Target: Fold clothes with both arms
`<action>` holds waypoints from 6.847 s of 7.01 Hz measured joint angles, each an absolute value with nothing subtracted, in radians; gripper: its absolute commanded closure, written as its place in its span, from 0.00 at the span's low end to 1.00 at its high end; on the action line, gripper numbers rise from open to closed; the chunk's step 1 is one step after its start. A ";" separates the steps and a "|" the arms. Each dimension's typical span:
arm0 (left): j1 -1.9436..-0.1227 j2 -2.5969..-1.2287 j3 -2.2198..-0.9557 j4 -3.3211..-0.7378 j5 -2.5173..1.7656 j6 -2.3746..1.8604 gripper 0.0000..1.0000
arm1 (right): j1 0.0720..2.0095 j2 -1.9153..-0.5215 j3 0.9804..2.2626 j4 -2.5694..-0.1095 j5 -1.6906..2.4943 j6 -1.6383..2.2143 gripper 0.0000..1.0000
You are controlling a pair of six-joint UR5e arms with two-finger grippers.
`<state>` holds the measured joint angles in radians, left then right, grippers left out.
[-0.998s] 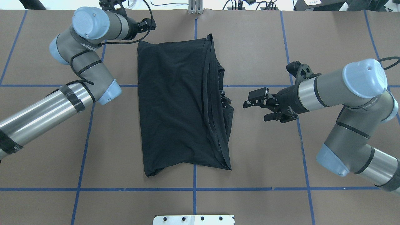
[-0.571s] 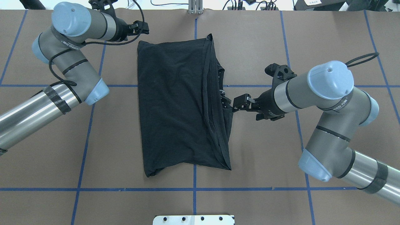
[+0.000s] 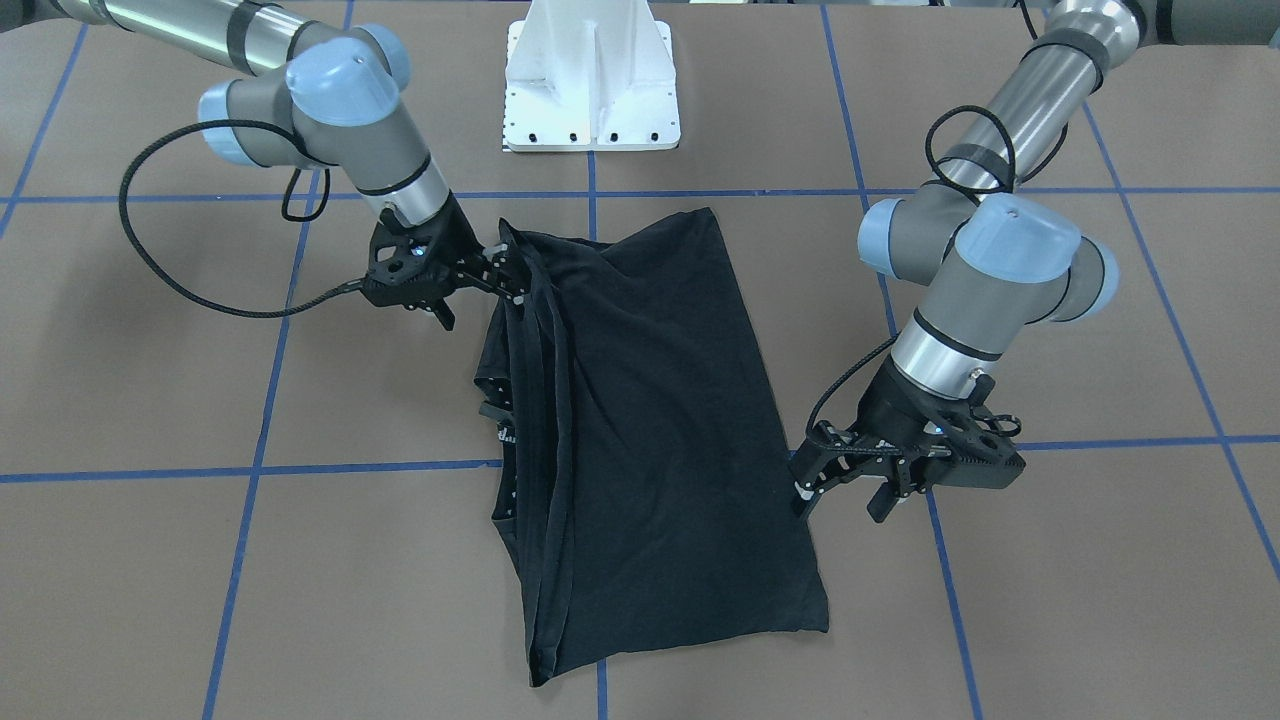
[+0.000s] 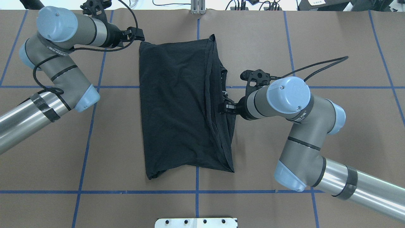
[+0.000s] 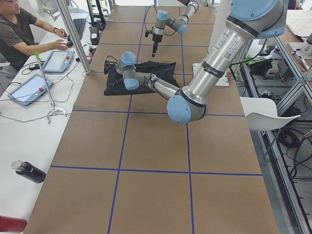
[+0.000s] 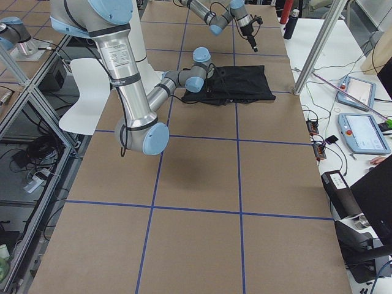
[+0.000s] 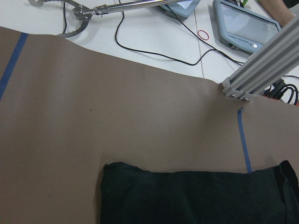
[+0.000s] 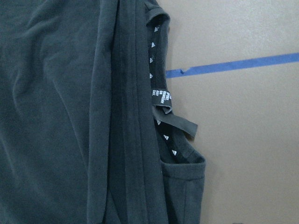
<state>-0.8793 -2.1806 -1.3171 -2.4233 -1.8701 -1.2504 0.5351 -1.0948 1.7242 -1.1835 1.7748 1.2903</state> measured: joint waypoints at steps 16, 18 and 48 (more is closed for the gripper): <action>-0.880 -2.139 -1.371 -2.428 -1.927 -1.252 0.00 | 0.475 -0.966 1.550 -1.321 1.644 1.067 0.25; -0.879 -2.139 -1.371 -2.428 -1.926 -1.252 0.00 | 0.492 -0.970 1.554 -1.324 1.664 1.064 0.51; -0.879 -2.133 -1.371 -2.428 -1.943 -1.252 0.00 | 0.426 -0.925 1.606 -1.441 1.577 1.081 0.01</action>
